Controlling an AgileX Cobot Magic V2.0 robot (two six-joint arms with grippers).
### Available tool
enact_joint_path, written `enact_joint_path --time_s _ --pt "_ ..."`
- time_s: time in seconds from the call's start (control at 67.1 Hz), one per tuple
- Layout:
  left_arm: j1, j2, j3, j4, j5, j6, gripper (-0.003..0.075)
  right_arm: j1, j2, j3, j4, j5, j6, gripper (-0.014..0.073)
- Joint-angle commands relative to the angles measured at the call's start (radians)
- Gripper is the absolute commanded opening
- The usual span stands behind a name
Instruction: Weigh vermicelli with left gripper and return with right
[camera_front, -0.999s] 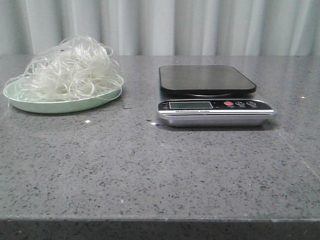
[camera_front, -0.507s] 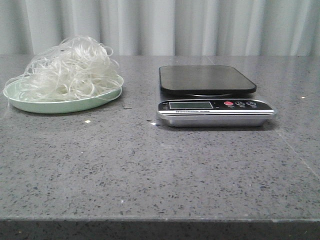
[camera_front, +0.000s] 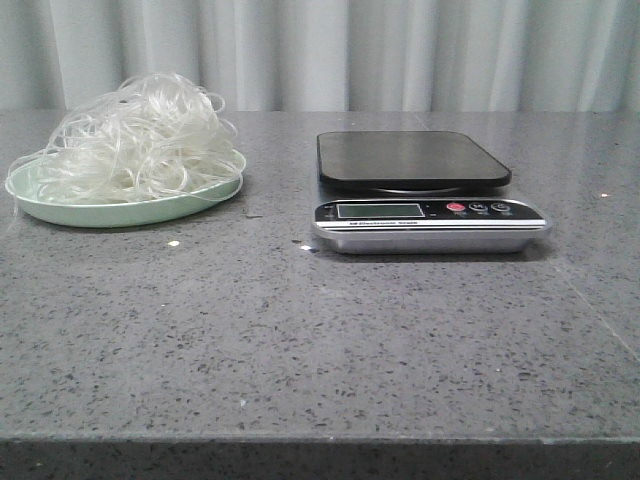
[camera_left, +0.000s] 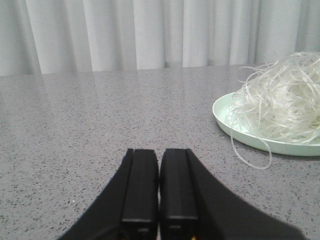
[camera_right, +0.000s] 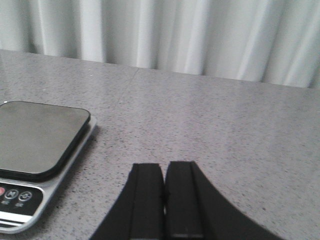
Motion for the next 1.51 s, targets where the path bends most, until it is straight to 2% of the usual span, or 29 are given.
enact_joint_path --time_s 0.0,0.402,0.537,1.148,1.491 --pt "0.003 -0.012 0.008 -0.01 -0.081 0.001 0.0136 -0.028 -0.064 0.009 -0.011 -0.054 0.012 0.0151" --pt "0.003 -0.012 0.008 -0.01 -0.081 0.001 0.0136 -0.088 -0.393 0.261 0.001 -0.072 0.03 0.0151" --pt "0.003 -0.012 0.008 -0.01 -0.081 0.001 0.0136 -0.088 -0.448 0.286 0.024 -0.044 0.03 0.0151" --pt "0.003 -0.012 0.008 -0.01 -0.081 0.001 0.0136 -0.091 -0.449 0.286 0.024 -0.039 0.029 0.0151" --pt "0.003 -0.012 0.008 -0.01 -0.081 0.001 0.0136 -0.137 -0.449 0.286 0.024 -0.039 0.03 0.0151"
